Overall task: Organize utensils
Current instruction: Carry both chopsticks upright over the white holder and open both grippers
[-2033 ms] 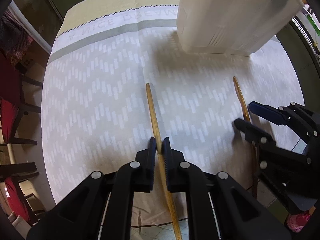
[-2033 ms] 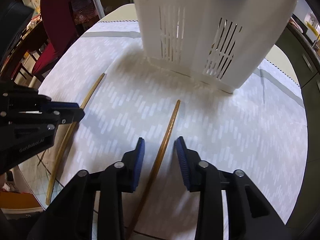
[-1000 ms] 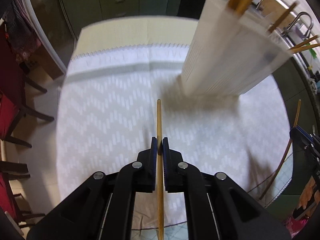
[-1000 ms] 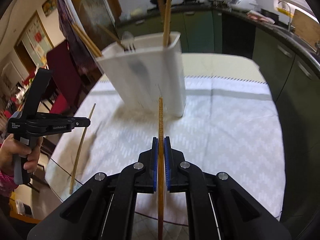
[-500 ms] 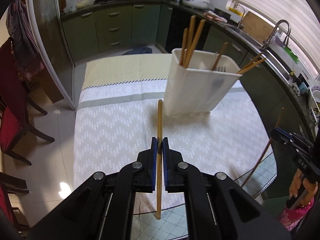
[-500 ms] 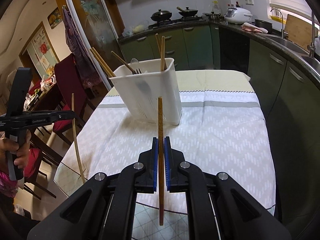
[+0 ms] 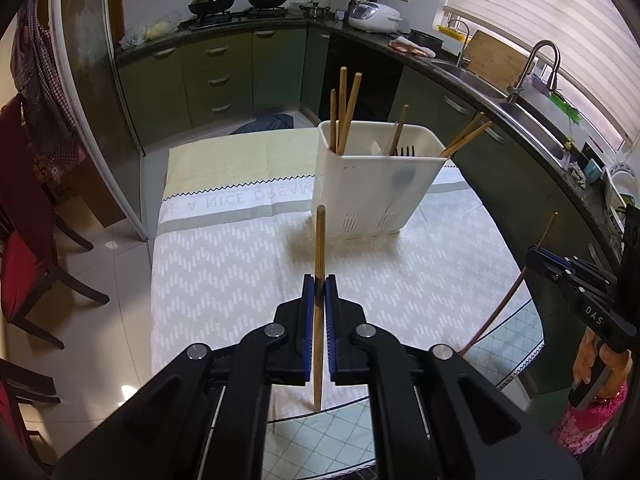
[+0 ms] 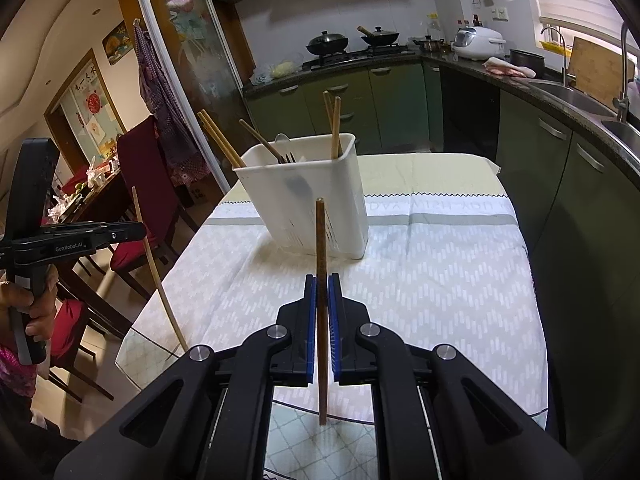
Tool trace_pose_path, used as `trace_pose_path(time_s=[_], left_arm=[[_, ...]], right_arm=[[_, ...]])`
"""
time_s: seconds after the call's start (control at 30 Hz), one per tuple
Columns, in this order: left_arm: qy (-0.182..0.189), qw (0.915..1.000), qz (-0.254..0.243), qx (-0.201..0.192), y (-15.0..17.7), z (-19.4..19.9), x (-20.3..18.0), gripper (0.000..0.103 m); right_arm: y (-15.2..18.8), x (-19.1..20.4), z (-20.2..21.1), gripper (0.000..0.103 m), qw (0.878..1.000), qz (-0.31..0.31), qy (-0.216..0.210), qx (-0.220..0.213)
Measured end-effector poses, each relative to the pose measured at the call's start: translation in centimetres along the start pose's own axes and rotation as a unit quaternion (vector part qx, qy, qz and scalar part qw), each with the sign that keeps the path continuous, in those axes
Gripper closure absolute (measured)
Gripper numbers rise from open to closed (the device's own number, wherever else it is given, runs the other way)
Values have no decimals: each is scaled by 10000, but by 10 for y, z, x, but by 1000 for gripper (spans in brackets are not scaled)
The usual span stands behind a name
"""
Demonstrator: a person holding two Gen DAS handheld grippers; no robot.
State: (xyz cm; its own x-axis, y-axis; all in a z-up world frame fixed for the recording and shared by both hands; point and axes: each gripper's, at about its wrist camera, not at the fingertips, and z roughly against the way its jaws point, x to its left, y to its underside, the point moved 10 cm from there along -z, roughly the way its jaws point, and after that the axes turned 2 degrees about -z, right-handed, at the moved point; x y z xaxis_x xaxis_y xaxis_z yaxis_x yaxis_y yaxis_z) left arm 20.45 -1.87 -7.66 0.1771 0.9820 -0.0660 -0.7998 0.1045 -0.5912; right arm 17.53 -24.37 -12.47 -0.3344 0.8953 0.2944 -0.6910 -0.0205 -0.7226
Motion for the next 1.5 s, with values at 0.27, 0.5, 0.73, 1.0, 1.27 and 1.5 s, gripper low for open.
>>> trace_pose_path(time_s=[0.27,0.5,0.73,1.0,1.27,1.5], left_arm=[[70,9999,-53,-105,-5,9,-7,98],[119,9997,-98,-214,-16,17,-12,98],[198,9987,-228,-413,-39,32,-24,98],[377,9967,-338,-629,-75,55,-42,98],[472,9937,-328,-962,-123,88,-53,98],[335,9894,-277,-1385,-169,111,-55,98]], right_arm=[[-6,4,6,96,9999,45,-32,-84],[-23,12,13,96,9996,189,-52,-186],[-49,24,30,96,9984,373,-91,-405],[-83,38,53,96,9960,569,-143,-678],[-100,46,60,96,9948,651,-196,-757],[-98,35,57,96,9955,576,-215,-717]])
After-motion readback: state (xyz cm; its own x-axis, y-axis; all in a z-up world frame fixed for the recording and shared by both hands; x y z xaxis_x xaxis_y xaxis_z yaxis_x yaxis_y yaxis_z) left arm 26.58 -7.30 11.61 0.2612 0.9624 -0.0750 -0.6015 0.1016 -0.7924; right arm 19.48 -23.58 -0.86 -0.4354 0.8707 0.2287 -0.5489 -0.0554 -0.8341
